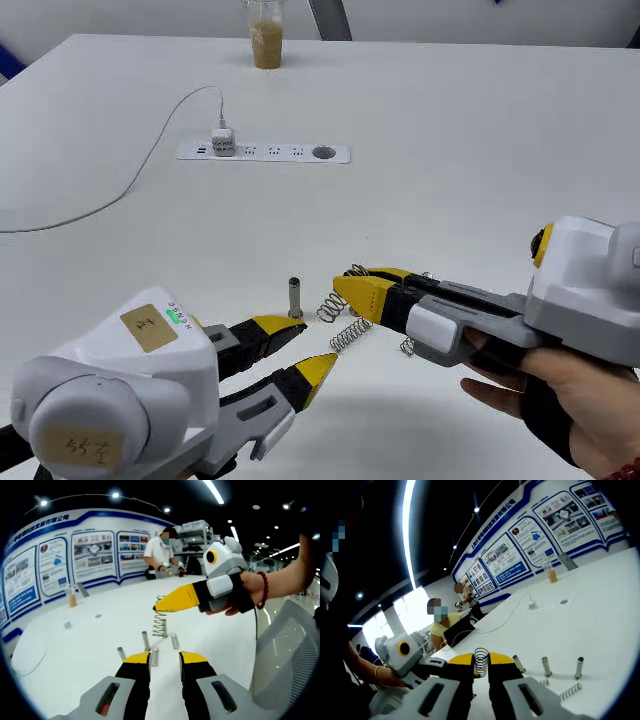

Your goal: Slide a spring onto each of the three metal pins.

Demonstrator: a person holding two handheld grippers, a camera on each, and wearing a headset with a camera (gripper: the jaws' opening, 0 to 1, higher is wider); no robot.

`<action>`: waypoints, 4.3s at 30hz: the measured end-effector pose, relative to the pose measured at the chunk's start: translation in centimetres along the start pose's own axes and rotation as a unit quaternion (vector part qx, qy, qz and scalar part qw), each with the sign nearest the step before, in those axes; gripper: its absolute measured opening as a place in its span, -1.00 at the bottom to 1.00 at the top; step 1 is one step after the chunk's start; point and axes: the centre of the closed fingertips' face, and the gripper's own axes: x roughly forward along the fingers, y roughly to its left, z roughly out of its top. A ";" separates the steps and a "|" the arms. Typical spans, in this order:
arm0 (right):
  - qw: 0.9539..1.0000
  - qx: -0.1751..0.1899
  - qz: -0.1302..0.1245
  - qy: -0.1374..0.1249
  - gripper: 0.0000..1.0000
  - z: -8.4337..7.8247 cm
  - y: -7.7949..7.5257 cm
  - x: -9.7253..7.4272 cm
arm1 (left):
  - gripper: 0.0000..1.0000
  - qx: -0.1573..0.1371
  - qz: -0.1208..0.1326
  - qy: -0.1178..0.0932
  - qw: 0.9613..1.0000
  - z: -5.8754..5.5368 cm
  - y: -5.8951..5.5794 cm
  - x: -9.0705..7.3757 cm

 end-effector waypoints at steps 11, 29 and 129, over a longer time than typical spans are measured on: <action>0.994 -0.100 -0.033 0.020 -0.78 -0.4 -1.9 1.7 | -0.27 -0.005 0.012 0.025 1.000 -1.6 0.3 0.1; 0.991 -0.119 -0.063 0.026 -0.77 -1.0 -4.7 5.3 | 0.06 -0.021 0.012 0.047 0.999 -3.0 0.2 0.6; 0.963 -0.209 -0.122 0.122 -0.17 -2.7 -5.6 3.8 | 0.30 -0.015 0.052 0.057 0.997 -3.0 1.9 0.4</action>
